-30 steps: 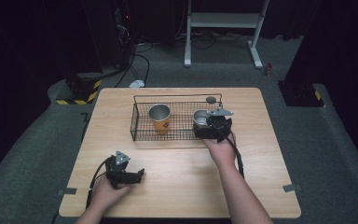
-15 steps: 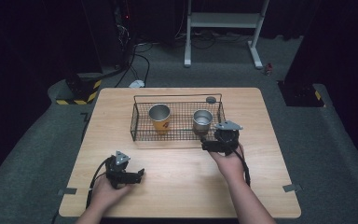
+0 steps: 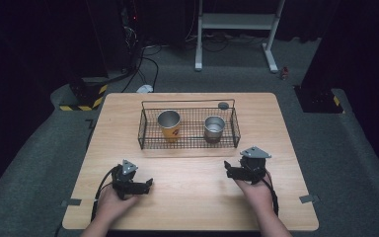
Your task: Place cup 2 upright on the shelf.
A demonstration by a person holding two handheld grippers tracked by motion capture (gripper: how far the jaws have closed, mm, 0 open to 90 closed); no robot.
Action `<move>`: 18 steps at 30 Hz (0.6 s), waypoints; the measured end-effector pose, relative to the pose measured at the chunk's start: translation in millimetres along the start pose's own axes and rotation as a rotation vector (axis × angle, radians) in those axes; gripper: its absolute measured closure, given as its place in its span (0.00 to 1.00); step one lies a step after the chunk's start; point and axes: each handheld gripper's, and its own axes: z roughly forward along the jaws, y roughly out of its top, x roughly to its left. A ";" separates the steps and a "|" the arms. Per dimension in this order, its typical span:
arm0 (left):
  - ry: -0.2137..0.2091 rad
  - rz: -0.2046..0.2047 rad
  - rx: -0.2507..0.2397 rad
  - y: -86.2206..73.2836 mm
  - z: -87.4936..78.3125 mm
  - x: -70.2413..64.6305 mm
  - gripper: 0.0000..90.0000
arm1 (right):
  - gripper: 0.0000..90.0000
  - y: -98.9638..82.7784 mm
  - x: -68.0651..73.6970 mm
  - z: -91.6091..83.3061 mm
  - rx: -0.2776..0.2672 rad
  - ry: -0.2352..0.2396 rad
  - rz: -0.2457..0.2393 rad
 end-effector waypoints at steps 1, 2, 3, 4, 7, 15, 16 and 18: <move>0.000 0.000 0.000 0.0 0.0 0.0 0.00 | 0.10 -3.7 -0.9 -0.7 0.009 -0.003 0.003; 0.000 0.000 0.000 0.0 0.0 0.0 0.00 | 0.10 -7.5 -2.3 -0.9 0.011 -0.004 0.003; 0.000 0.000 0.000 0.0 0.0 0.0 0.00 | 0.10 -12.2 -3.4 -1.6 0.021 -0.006 0.018; 0.000 0.000 0.000 0.0 0.0 0.0 0.00 | 0.10 -15.7 -5.0 -1.5 0.024 -0.006 0.014; 0.000 0.000 0.000 0.0 0.0 0.0 0.00 | 0.10 -26.8 -8.4 -1.0 0.050 -0.016 0.026; 0.000 0.000 0.000 0.0 0.0 -0.1 0.00 | 0.08 -54.1 -22.8 4.4 0.142 -0.046 0.063; 0.000 0.000 0.000 0.0 0.0 0.0 0.00 | 0.07 -54.4 -23.9 4.0 0.142 -0.049 0.064; 0.000 0.000 0.000 0.0 0.0 -0.1 0.00 | 0.08 -54.0 -24.0 4.3 0.144 -0.054 0.069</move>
